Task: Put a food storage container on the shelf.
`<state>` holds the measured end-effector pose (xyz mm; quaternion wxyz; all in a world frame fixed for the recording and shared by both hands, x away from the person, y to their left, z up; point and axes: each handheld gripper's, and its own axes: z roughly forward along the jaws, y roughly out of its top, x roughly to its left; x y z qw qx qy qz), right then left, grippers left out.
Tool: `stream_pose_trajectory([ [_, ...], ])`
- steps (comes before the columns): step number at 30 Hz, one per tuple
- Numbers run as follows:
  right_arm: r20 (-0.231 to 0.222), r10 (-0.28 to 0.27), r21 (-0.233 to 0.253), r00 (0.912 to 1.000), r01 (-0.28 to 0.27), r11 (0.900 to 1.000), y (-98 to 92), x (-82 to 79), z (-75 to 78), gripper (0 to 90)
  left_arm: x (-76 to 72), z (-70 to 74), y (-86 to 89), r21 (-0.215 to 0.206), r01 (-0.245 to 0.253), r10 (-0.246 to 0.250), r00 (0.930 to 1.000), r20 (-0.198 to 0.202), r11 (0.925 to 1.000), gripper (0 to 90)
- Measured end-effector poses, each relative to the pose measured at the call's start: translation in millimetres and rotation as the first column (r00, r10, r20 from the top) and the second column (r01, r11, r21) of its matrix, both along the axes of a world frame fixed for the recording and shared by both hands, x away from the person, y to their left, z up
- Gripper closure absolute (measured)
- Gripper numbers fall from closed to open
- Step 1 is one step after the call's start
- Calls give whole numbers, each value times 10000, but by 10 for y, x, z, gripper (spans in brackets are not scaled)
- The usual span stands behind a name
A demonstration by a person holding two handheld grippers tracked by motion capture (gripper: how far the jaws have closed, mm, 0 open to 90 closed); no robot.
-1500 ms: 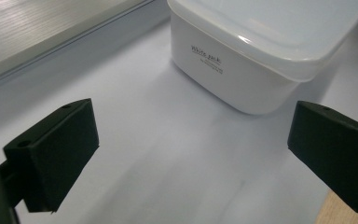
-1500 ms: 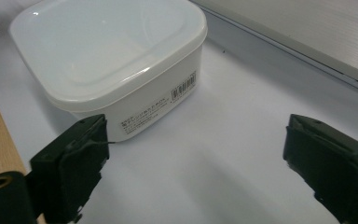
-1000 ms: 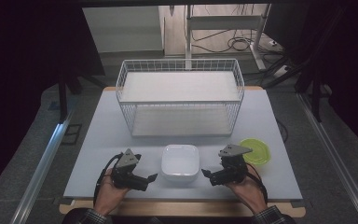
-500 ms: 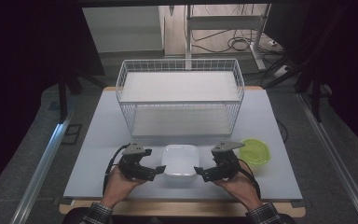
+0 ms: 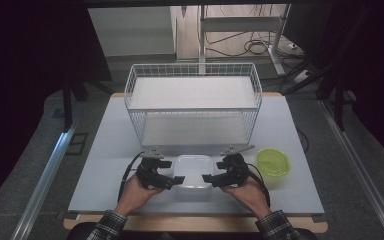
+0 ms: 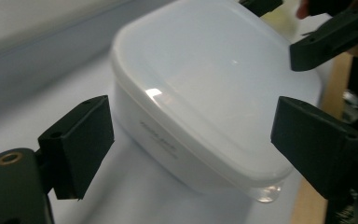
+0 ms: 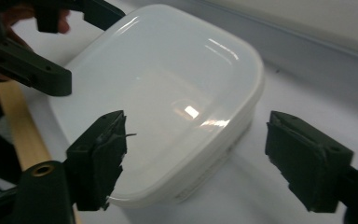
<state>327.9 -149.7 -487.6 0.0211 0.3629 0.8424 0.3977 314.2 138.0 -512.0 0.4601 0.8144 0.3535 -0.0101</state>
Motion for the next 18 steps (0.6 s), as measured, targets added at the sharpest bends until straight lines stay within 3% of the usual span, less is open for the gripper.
stream_pose_trajectory([
  [4, -784, 180, 517, 9968, -140, 9986, 0, 27, -37, 260, 6, -17, -5, -229, 331, -339, 9988, -341, 9992, 171],
  [8, -920, 207, 375, 9955, -173, 9991, 12, -2, -12, 294, -53, 34, -11, 77, 351, -347, 9985, -420, 9994, 208],
  [12, -747, -187, 164, 9970, 199, 9997, -23, -61, 70, 463, -130, 94, 61, 50, 22, -19, 9985, -539, 10000, 391],
  [17, -1312, -629, 636, 9894, 717, 9954, -89, -85, 82, 587, -183, 131, 111, -127, -409, 394, 9937, -1050, 9991, 564],
  [18, -1585, -658, 863, 9852, 802, 9930, -126, -97, 95, 636, -201, 152, 118, -129, -614, 593, 9900, -1277, 9980, 590],
])
